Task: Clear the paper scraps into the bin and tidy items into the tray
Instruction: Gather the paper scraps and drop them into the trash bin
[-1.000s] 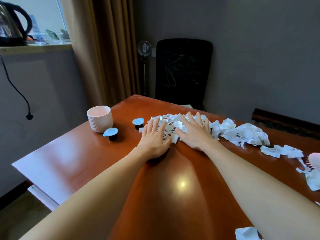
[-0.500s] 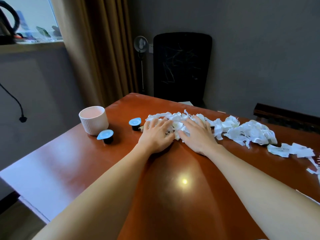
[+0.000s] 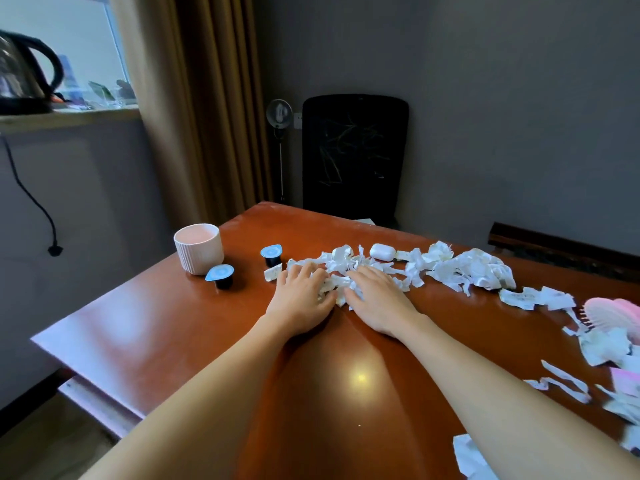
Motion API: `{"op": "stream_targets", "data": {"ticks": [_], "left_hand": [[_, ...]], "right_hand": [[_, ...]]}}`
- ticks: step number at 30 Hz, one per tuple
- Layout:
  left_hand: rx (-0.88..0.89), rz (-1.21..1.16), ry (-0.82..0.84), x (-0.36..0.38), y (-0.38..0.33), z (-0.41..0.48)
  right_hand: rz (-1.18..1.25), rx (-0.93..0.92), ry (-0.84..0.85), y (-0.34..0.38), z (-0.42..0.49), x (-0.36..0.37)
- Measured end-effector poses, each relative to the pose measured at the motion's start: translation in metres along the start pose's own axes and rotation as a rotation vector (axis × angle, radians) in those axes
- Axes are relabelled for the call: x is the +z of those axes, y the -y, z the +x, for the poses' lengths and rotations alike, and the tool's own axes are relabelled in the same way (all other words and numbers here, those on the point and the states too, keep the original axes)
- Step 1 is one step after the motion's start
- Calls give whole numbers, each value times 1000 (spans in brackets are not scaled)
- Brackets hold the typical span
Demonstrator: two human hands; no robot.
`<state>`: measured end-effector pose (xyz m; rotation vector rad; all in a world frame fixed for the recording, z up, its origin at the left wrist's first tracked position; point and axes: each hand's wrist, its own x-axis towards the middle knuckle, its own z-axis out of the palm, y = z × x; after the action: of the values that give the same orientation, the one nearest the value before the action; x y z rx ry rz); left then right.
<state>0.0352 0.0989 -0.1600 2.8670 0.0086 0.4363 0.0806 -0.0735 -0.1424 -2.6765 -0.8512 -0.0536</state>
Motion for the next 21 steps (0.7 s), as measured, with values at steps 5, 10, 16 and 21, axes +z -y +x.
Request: {"op": "stream_targets", "data": {"ticks": [5, 10, 16, 21], "left_hand": [[-6, -1, -25, -8, -4, -28], [-19, -6, -2, -16, 0, -51], [-78, 27, 68, -24, 7, -52], [-104, -36, 131, -18, 4, -35]], "right_hand": [[-29, -28, -12, 9, -22, -2], [-95, -69, -102, 15, -38, -8], [-185, 32, -85, 10, -41, -4], [-113, 93, 39, 0, -36, 1]]}}
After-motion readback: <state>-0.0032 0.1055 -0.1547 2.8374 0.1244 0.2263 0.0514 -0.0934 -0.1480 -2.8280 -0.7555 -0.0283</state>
